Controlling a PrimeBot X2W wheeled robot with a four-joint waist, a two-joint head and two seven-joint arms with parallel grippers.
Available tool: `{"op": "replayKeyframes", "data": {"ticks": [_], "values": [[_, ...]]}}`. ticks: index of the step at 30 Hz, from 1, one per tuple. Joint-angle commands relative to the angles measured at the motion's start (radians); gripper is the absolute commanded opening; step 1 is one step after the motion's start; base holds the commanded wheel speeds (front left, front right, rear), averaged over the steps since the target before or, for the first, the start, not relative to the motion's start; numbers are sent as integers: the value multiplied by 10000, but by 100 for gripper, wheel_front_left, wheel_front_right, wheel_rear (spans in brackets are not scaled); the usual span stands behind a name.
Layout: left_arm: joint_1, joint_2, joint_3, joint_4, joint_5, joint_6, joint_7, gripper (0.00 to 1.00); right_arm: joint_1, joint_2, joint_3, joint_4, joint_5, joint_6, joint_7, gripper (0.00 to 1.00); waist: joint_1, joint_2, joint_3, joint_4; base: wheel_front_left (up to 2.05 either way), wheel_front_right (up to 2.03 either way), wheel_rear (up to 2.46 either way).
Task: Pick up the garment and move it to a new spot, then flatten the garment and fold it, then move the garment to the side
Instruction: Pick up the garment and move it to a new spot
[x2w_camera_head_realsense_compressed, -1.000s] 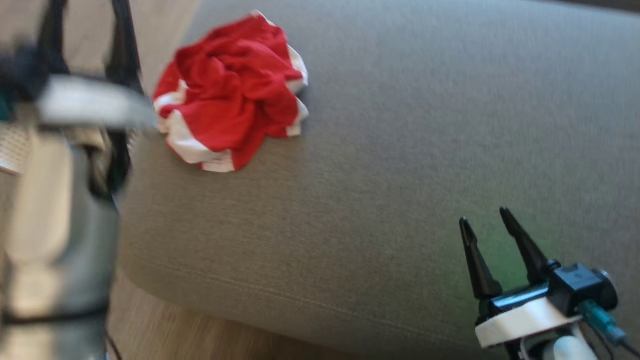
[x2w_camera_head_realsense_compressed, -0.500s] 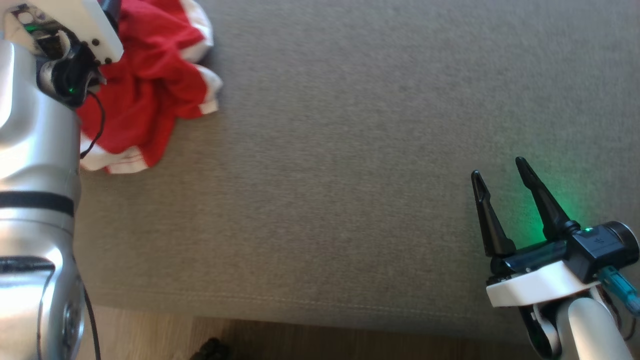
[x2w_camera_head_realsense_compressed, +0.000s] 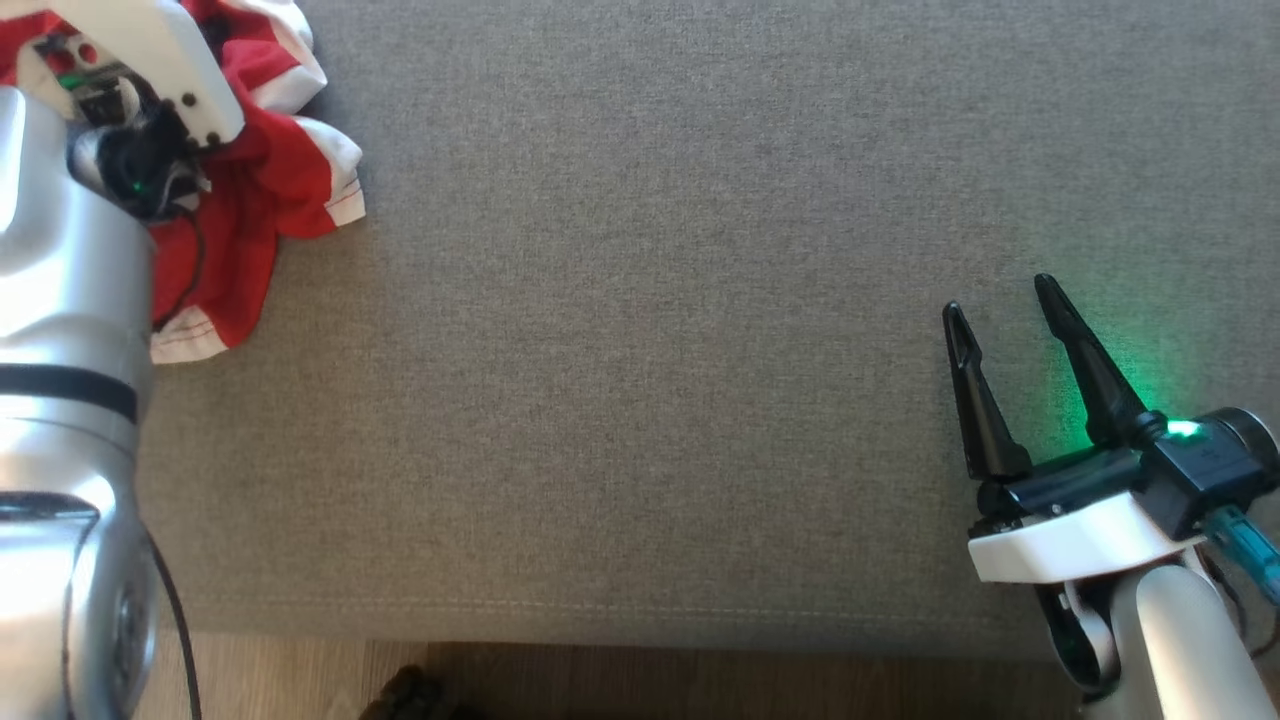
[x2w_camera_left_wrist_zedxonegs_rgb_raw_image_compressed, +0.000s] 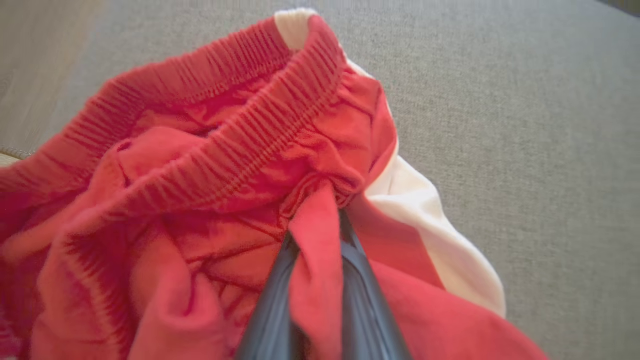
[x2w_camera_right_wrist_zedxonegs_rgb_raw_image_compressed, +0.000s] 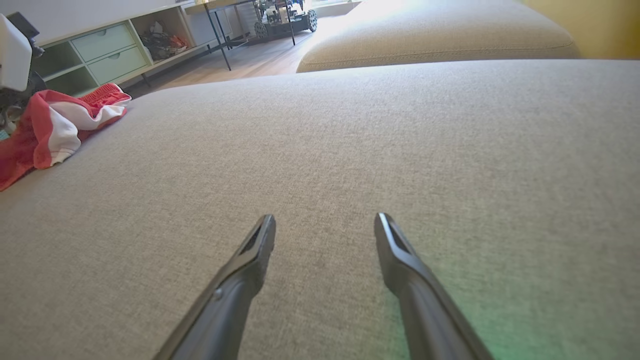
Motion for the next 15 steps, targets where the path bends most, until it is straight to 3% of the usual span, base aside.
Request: {"op": "replayKeyframes", "data": {"ticks": [1,7,12,15], "values": [[279,319,74,-181,-47,-91,-274,0,8,97,300,-226,111,-4,-93,100,-1,0,-117,-12,0,0,0],[988,360,-844,-1580,-704,-102,-2324,0,27,298,312,5,476,-4,-93,100,-1,0,-1020,-221,0,0,0],[1925,979,-2075,-3094,-1201,-103,-3924,0,158,399,585,231,639,-4,-93,100,-1,0,-2084,-605,0,0,0],[2289,1232,-2446,-3599,-1367,-104,-4334,0,263,421,683,295,724,-4,-93,100,-1,0,-2534,-838,0,0,0]]}}
